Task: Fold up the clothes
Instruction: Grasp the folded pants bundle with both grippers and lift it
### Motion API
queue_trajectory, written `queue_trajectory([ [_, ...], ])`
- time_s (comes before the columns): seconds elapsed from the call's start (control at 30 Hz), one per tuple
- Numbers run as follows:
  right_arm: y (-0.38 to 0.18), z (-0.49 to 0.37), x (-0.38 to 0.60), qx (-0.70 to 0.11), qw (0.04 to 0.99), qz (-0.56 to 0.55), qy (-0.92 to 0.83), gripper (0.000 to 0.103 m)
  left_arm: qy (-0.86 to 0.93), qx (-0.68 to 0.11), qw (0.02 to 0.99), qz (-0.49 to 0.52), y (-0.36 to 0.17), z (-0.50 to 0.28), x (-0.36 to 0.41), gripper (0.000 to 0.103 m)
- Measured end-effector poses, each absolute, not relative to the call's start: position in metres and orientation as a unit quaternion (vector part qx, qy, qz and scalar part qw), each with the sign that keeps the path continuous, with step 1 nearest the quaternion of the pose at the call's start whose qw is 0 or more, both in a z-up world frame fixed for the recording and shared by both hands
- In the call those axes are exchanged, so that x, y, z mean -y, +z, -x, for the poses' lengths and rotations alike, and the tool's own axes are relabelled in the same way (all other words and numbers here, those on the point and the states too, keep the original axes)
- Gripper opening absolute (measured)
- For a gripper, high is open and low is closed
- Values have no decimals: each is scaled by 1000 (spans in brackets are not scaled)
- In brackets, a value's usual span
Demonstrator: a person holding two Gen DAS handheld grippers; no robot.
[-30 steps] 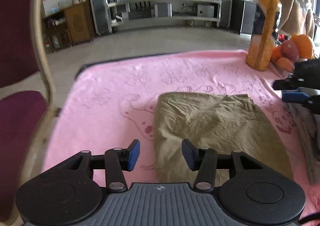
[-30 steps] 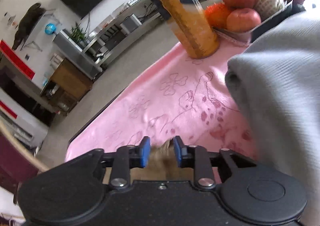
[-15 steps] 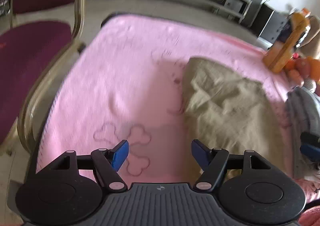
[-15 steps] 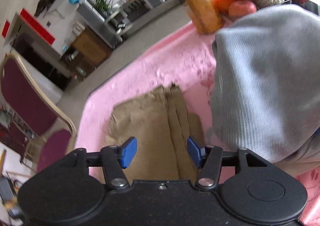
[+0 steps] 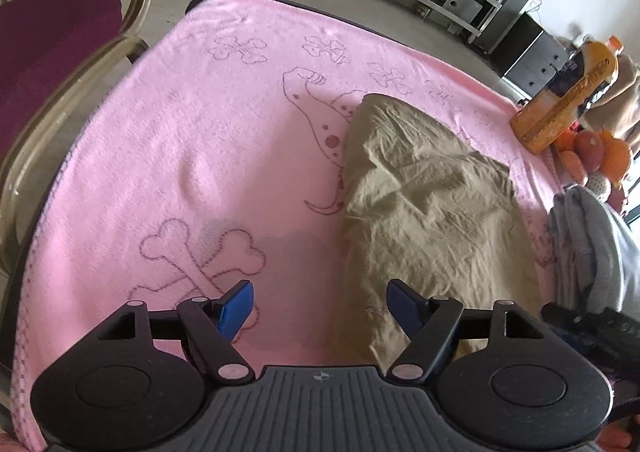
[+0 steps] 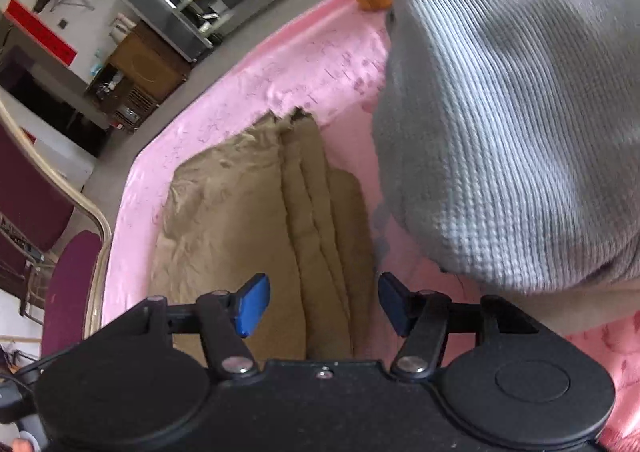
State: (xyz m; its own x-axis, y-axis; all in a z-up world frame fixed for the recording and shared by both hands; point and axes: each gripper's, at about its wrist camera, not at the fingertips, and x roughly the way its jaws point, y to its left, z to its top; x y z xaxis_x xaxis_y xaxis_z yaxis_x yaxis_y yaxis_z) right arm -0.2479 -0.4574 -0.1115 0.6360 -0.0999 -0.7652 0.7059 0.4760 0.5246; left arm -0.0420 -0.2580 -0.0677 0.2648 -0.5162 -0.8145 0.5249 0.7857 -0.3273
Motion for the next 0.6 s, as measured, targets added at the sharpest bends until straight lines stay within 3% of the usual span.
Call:
queue_trajectory([
  [0.23, -135, 249, 465, -340, 748, -522, -229, 56, -353, -552, 754, 49, -85, 23, 270, 74],
  [0.3, -140, 250, 468, -333, 739, -545, -215, 48, -358, -566, 740, 65, -92, 17, 275, 73],
  [0.6, -164, 258, 477, -237, 720, -616, -212, 51, -397, -564, 716, 108, -103, 7, 294, 72],
])
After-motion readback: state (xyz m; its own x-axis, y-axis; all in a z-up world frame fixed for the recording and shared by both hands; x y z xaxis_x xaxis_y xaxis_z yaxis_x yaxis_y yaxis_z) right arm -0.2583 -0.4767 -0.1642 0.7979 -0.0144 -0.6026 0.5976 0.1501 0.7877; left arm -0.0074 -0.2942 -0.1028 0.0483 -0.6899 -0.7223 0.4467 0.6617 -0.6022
